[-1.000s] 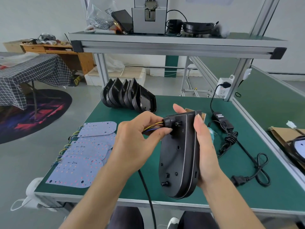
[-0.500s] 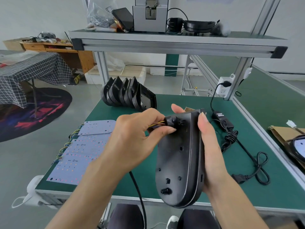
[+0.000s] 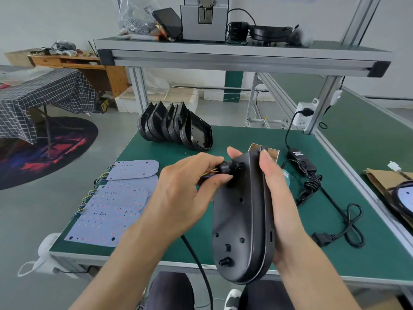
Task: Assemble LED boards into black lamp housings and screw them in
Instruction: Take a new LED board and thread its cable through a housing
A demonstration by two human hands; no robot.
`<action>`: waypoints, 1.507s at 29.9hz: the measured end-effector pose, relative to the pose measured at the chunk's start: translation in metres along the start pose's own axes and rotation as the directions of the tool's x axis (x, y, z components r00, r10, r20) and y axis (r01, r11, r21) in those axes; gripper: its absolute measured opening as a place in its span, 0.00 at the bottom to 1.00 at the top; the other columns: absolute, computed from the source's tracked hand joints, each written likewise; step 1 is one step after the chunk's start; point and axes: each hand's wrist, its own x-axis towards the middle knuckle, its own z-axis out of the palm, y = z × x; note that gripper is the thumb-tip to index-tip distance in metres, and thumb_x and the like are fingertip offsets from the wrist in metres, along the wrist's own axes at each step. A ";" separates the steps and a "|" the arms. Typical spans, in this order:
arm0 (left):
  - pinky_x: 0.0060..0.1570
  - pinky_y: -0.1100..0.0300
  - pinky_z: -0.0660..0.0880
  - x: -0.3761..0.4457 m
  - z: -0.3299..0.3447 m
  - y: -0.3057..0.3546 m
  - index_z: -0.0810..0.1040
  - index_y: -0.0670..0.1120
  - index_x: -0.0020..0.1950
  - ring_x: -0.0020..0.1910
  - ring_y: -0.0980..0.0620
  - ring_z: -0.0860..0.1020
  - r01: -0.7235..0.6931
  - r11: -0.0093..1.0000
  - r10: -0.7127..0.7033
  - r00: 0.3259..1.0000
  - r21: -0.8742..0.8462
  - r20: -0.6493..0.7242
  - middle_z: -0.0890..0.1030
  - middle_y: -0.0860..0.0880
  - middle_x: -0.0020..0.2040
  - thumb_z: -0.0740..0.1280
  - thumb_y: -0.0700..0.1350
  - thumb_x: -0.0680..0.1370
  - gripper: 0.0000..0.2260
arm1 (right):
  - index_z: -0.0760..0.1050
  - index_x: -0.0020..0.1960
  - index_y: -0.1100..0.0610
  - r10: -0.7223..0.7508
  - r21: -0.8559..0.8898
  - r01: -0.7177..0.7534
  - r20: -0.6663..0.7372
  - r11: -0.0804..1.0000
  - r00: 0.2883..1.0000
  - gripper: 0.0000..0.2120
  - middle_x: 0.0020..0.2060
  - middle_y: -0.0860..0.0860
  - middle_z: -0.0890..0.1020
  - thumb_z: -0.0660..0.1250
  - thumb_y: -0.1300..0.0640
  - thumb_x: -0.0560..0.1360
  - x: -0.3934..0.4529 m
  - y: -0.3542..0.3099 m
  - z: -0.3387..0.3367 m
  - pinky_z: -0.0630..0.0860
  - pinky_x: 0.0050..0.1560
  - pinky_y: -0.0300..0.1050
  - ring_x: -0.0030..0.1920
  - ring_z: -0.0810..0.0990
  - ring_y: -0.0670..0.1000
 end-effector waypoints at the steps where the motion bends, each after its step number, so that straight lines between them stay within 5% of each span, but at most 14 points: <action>1: 0.46 0.66 0.76 0.000 -0.001 -0.001 0.84 0.41 0.55 0.43 0.57 0.83 -0.002 1.000 0.001 1.000 0.009 0.009 0.86 0.53 0.43 0.73 0.45 0.77 0.10 | 0.81 0.67 0.45 0.011 -0.018 -0.011 0.005 1.000 1.000 0.29 0.60 0.54 0.86 0.70 0.31 0.72 0.000 0.001 -0.001 0.84 0.52 0.47 0.58 0.87 0.53; 5: 0.47 0.66 0.78 0.001 -0.005 -0.004 0.85 0.47 0.55 0.41 0.59 0.84 0.141 0.983 -0.136 0.990 -0.120 0.046 0.86 0.58 0.42 0.74 0.46 0.76 0.09 | 0.79 0.67 0.37 -0.027 -0.141 0.035 0.055 0.989 0.998 0.36 0.61 0.50 0.86 0.76 0.25 0.63 -0.001 0.003 -0.003 0.81 0.64 0.54 0.60 0.85 0.53; 9: 0.47 0.65 0.80 0.004 -0.010 -0.003 0.86 0.53 0.54 0.39 0.59 0.84 0.244 0.938 -0.229 0.970 -0.246 0.087 0.86 0.59 0.39 0.75 0.47 0.75 0.08 | 0.77 0.67 0.32 -0.084 -0.208 0.110 0.131 0.972 0.988 0.33 0.63 0.46 0.85 0.72 0.24 0.65 -0.003 -0.002 -0.002 0.80 0.62 0.47 0.62 0.84 0.49; 14: 0.44 0.51 0.78 0.012 -0.012 0.001 0.83 0.53 0.55 0.39 0.50 0.83 0.050 0.998 -0.044 0.988 -0.036 0.147 0.85 0.53 0.38 0.73 0.48 0.77 0.07 | 0.76 0.69 0.30 -0.123 -0.238 0.148 0.115 0.960 0.986 0.28 0.68 0.42 0.82 0.70 0.27 0.70 -0.001 0.004 -0.008 0.69 0.75 0.57 0.71 0.78 0.48; 17: 0.42 0.50 0.78 0.012 -0.010 -0.001 0.82 0.50 0.53 0.39 0.48 0.82 -0.030 0.999 0.026 0.985 0.020 0.172 0.83 0.52 0.38 0.70 0.50 0.79 0.06 | 0.74 0.71 0.31 -0.122 -0.243 0.148 0.121 0.959 0.985 0.32 0.69 0.44 0.81 0.71 0.26 0.69 -0.001 0.008 -0.012 0.70 0.75 0.57 0.71 0.78 0.49; 21: 0.55 0.66 0.78 -0.001 -0.010 -0.006 0.84 0.57 0.64 0.51 0.64 0.83 0.167 0.982 -0.150 0.973 -0.085 0.177 0.85 0.67 0.51 0.72 0.52 0.77 0.15 | 0.71 0.71 0.27 -0.134 -0.330 0.179 0.153 0.927 0.979 0.37 0.71 0.41 0.79 0.69 0.19 0.64 0.000 0.006 -0.013 0.71 0.71 0.55 0.69 0.79 0.44; 24: 0.45 0.65 0.76 -0.005 -0.010 -0.007 0.84 0.56 0.62 0.42 0.56 0.83 0.254 0.967 -0.249 0.953 -0.003 0.171 0.85 0.61 0.44 0.69 0.57 0.77 0.15 | 0.68 0.72 0.25 -0.183 -0.423 0.228 0.146 0.877 0.972 0.36 0.73 0.39 0.76 0.65 0.18 0.66 0.005 0.004 -0.014 0.66 0.77 0.62 0.75 0.72 0.45; 27: 0.36 0.69 0.71 -0.003 -0.013 0.000 0.83 0.55 0.56 0.36 0.56 0.78 0.180 0.982 -0.187 0.961 0.052 0.202 0.83 0.59 0.40 0.67 0.53 0.79 0.09 | 0.66 0.74 0.26 -0.228 -0.479 0.286 0.175 0.830 0.958 0.34 0.70 0.37 0.77 0.63 0.20 0.70 0.007 0.007 -0.018 0.68 0.76 0.66 0.74 0.73 0.45; 32: 0.39 0.53 0.73 -0.003 -0.013 0.008 0.83 0.46 0.53 0.35 0.50 0.77 0.084 0.993 -0.102 0.967 0.084 0.235 0.81 0.53 0.35 0.65 0.49 0.81 0.10 | 0.65 0.77 0.31 -0.248 -0.446 0.318 0.208 0.837 0.946 0.34 0.76 0.38 0.72 0.63 0.23 0.74 0.005 0.013 -0.025 0.58 0.80 0.60 0.79 0.65 0.44; 39: 0.33 0.53 0.69 -0.003 -0.014 0.007 0.83 0.42 0.48 0.31 0.46 0.69 0.078 0.996 -0.083 0.962 0.031 0.261 0.74 0.47 0.30 0.68 0.47 0.80 0.09 | 0.66 0.77 0.29 -0.215 -0.427 0.289 0.214 0.857 0.953 0.31 0.76 0.37 0.72 0.64 0.25 0.75 0.001 0.019 -0.028 0.57 0.79 0.59 0.78 0.67 0.42; 45: 0.36 0.51 0.71 -0.004 -0.011 0.004 0.81 0.42 0.49 0.33 0.46 0.70 0.054 0.998 -0.058 0.950 0.021 0.306 0.75 0.48 0.32 0.66 0.46 0.81 0.09 | 0.66 0.75 0.27 -0.161 -0.417 0.250 0.238 0.873 0.958 0.33 0.73 0.38 0.75 0.65 0.22 0.71 0.001 0.019 -0.026 0.60 0.79 0.69 0.77 0.70 0.46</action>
